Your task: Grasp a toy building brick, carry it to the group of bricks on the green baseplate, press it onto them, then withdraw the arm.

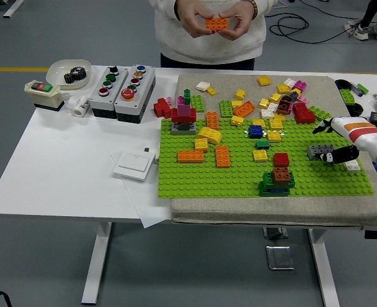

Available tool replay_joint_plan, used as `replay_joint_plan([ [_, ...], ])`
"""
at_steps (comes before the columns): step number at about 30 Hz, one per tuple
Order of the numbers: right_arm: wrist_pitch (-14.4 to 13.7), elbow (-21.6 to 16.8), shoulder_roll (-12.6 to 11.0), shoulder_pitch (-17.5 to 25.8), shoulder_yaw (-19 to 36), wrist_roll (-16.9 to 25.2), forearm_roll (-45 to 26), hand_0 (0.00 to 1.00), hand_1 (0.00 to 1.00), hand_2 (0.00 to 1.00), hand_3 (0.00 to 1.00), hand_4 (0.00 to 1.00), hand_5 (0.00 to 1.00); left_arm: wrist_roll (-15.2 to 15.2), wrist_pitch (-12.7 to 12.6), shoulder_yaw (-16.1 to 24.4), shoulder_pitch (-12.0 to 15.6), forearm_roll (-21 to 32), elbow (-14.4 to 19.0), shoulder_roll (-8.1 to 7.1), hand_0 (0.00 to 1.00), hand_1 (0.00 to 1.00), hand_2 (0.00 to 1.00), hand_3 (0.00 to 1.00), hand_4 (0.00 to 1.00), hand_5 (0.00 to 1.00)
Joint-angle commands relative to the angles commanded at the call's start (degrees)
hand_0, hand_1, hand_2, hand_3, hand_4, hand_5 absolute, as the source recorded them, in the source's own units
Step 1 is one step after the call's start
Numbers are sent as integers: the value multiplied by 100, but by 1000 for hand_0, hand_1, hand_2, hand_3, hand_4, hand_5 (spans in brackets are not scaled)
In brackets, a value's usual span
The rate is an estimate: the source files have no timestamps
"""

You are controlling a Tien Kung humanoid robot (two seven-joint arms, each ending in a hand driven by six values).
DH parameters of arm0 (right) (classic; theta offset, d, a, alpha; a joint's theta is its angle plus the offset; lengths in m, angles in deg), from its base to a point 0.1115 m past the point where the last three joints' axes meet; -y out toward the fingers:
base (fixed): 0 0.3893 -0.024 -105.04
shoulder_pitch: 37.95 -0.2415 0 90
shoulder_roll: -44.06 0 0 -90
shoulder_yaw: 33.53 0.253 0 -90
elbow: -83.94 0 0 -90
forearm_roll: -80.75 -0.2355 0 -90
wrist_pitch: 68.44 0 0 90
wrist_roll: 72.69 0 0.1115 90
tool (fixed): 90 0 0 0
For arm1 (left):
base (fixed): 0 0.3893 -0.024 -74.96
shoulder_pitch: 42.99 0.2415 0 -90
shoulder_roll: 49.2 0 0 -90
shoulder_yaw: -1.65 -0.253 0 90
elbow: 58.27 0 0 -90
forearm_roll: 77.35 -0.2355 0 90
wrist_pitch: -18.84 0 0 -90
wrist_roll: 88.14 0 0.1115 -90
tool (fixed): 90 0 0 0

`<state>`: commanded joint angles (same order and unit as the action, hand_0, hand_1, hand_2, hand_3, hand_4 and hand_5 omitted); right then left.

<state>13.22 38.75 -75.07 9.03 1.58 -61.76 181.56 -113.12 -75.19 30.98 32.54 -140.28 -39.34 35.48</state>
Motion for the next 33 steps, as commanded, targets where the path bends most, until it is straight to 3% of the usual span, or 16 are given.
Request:
replay_joint_plan([
  [2,136,10,37,-8,16,-133,48,655,627,686,741,865,248,-1,-6,-12,-2,-2,7,-1,662,706,728,582,658,650],
  [7,161,86,120,-41,12,-205,71,655,627,686,741,865,248,-7,-12,-15,4,-10,17,-3,662,706,728,582,658,650],
  [8,167,123,144,-57,4,-206,68,614,561,618,704,807,233,-11,-5,-6,4,-31,19,-2,663,709,729,582,658,650],
  [19,128,533,275,-152,-57,-189,177,592,552,599,682,798,209,-31,-1,6,-11,-68,35,1,661,708,729,582,658,650],
  [20,128,540,275,-153,-61,-188,183,584,544,587,642,766,184,-31,-3,5,-11,-65,35,1,662,709,730,582,658,652],
  [33,-2,681,328,-162,-164,-27,254,600,557,597,633,761,188,-54,13,24,-39,-123,53,14,663,711,733,583,657,653],
])
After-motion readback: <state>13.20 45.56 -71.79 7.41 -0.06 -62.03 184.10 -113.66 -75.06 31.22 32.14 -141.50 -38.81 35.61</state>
